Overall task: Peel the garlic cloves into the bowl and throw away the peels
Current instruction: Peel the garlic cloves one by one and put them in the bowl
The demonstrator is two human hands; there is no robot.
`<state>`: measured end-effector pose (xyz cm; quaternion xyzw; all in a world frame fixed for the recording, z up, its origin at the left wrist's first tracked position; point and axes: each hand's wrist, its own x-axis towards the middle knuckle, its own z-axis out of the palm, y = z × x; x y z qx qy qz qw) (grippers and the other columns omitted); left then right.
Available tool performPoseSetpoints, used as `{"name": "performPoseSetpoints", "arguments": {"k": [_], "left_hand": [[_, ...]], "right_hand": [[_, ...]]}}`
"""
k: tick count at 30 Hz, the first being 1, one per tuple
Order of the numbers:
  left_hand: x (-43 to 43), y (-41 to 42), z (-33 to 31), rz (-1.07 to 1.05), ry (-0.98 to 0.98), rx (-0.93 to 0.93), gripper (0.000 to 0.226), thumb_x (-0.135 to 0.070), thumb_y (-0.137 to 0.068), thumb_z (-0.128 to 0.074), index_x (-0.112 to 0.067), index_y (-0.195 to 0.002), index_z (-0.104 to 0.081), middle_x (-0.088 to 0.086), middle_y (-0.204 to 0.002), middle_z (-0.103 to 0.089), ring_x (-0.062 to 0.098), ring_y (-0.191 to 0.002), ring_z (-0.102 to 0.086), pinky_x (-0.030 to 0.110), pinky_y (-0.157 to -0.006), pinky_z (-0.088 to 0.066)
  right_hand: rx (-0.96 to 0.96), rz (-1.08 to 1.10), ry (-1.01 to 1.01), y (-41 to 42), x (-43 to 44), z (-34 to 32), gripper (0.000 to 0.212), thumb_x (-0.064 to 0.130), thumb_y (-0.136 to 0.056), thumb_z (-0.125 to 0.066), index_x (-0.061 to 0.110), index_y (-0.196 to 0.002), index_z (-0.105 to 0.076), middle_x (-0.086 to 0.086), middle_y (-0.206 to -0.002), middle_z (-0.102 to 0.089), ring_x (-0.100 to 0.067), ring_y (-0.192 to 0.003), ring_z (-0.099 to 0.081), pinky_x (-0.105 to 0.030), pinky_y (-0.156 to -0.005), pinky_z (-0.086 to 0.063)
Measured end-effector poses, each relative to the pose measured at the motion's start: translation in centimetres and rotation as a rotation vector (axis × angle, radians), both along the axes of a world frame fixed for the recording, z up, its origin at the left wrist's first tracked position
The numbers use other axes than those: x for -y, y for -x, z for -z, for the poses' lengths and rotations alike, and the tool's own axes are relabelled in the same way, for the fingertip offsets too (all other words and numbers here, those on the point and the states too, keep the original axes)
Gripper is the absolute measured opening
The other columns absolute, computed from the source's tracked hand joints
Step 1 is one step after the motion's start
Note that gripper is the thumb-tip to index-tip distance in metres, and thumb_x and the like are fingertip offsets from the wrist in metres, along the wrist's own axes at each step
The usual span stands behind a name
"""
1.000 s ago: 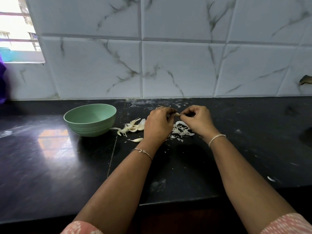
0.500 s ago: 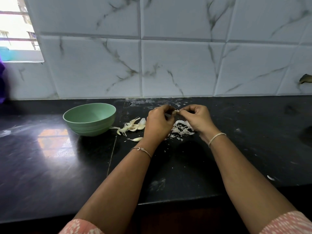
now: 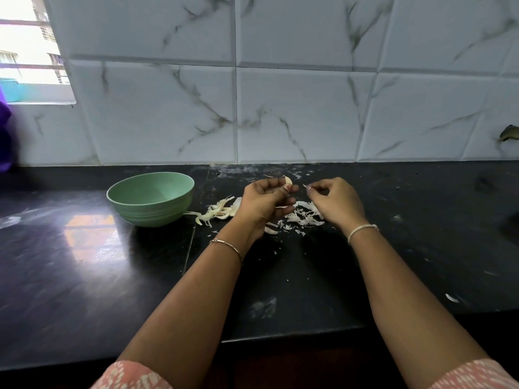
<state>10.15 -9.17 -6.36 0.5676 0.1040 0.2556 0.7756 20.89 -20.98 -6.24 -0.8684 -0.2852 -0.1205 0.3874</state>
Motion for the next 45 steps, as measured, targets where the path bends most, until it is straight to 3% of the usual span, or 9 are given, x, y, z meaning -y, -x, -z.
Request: {"name": "performPoseSetpoints", "arguments": {"k": [2, 6, 8, 12, 15, 20, 27, 36, 45], "left_hand": [[0.0, 0.0, 0.0, 0.043, 0.051, -0.004, 0.006, -0.005, -0.094, -0.060, -0.005, -0.099, -0.063, 0.005, -0.085, -0.074, 0.009, -0.062, -0.066, 0.024, -0.059, -0.059], [-0.1, 0.1, -0.1, 0.079, 0.108, -0.024, 0.010, -0.007, -0.095, -0.057, -0.002, -0.103, -0.063, 0.003, -0.081, -0.074, 0.008, -0.060, -0.067, 0.023, -0.058, -0.059], [-0.1, 0.2, -0.2, 0.088, 0.117, -0.036, 0.016, -0.007, -0.096, -0.056, 0.000, -0.109, -0.063, 0.004, -0.081, -0.073, 0.009, -0.061, -0.067, 0.024, -0.059, -0.059], [0.0, 0.2, -0.2, 0.094, 0.131, -0.055, 0.017, -0.006, -0.096, -0.056, 0.001, -0.110, -0.063, 0.006, -0.083, -0.072, 0.011, -0.062, -0.067, 0.025, -0.059, -0.059], [-0.1, 0.2, -0.1, 0.102, 0.141, -0.060, 0.011, -0.004, -0.093, -0.060, -0.002, -0.103, -0.065, 0.006, -0.081, -0.073, 0.012, -0.062, -0.067, 0.026, -0.059, -0.059], [0.0, 0.2, 0.0, 0.052, 0.108, -0.091, 0.005, -0.003, -0.088, -0.066, -0.006, -0.092, -0.067, 0.006, -0.079, -0.073, 0.012, -0.059, -0.067, 0.026, -0.059, -0.060], [-0.2, 0.3, -0.1, 0.004, 0.063, -0.121, 0.006, -0.003, -0.084, -0.071, -0.003, -0.085, -0.065, 0.004, -0.065, -0.070, 0.012, -0.059, -0.067, 0.025, -0.059, -0.059], [-0.2, 0.5, -0.4, 0.005, 0.075, -0.135, 0.020, -0.003, -0.083, -0.071, 0.006, -0.100, -0.067, 0.010, -0.075, -0.072, 0.013, -0.061, -0.069, 0.024, -0.057, -0.057], [-0.2, 0.5, -0.5, 0.019, 0.085, -0.146, 0.002, -0.001, -0.085, -0.066, 0.000, -0.084, -0.068, 0.006, -0.064, -0.070, 0.010, -0.055, -0.066, 0.023, -0.057, -0.058]], "right_hand": [[0.025, -0.004, 0.046, -0.1, 0.1, 0.0, 0.019, 0.036, -0.090, -0.063, 0.023, -0.095, -0.076, 0.002, -0.108, -0.063, -0.018, -0.097, -0.061, -0.026, -0.074, -0.040], [0.045, 0.012, 0.066, 0.3, 0.2, -0.1, 0.017, 0.025, -0.078, -0.077, 0.023, -0.064, -0.067, 0.010, -0.069, -0.063, -0.014, -0.074, -0.064, -0.022, -0.062, -0.039], [0.051, 0.004, 0.037, 0.3, 0.2, 0.0, 0.024, 0.019, -0.073, -0.080, 0.022, -0.060, -0.060, 0.011, -0.063, -0.061, -0.012, -0.068, -0.063, -0.023, -0.060, -0.041], [0.081, -0.091, -0.027, -0.4, 0.0, 0.4, 0.012, 0.010, -0.081, -0.072, 0.020, -0.086, -0.069, 0.003, -0.091, -0.069, -0.008, -0.070, -0.060, -0.025, -0.073, -0.050], [0.092, -0.131, -0.090, -0.6, -0.4, 0.5, 0.023, 0.009, -0.088, -0.066, 0.015, -0.110, -0.071, -0.001, -0.116, -0.061, -0.010, -0.078, -0.062, -0.026, -0.084, -0.051], [-0.146, -0.373, -0.420, 0.7, -0.6, -0.4, 0.016, 0.009, -0.089, -0.067, 0.023, -0.095, -0.073, 0.002, -0.088, -0.073, -0.015, -0.084, -0.070, -0.031, -0.079, -0.058], [-0.152, -0.418, -0.414, 1.1, -0.5, -0.4, 0.008, 0.006, -0.080, -0.077, 0.012, -0.085, -0.076, -0.005, -0.084, -0.075, -0.019, -0.082, -0.072, -0.034, -0.081, -0.059], [-0.306, -0.472, -0.515, 1.2, -0.3, -0.5, 0.007, -0.001, -0.079, -0.076, 0.003, -0.084, -0.074, -0.006, -0.080, -0.074, -0.012, -0.074, -0.071, -0.020, -0.070, -0.055], [-0.386, -0.485, -0.531, 1.4, -0.3, -0.6, 0.007, -0.001, -0.078, -0.076, 0.000, -0.084, -0.072, -0.014, -0.084, -0.073, -0.024, -0.080, -0.071, -0.024, -0.072, -0.058]]}}
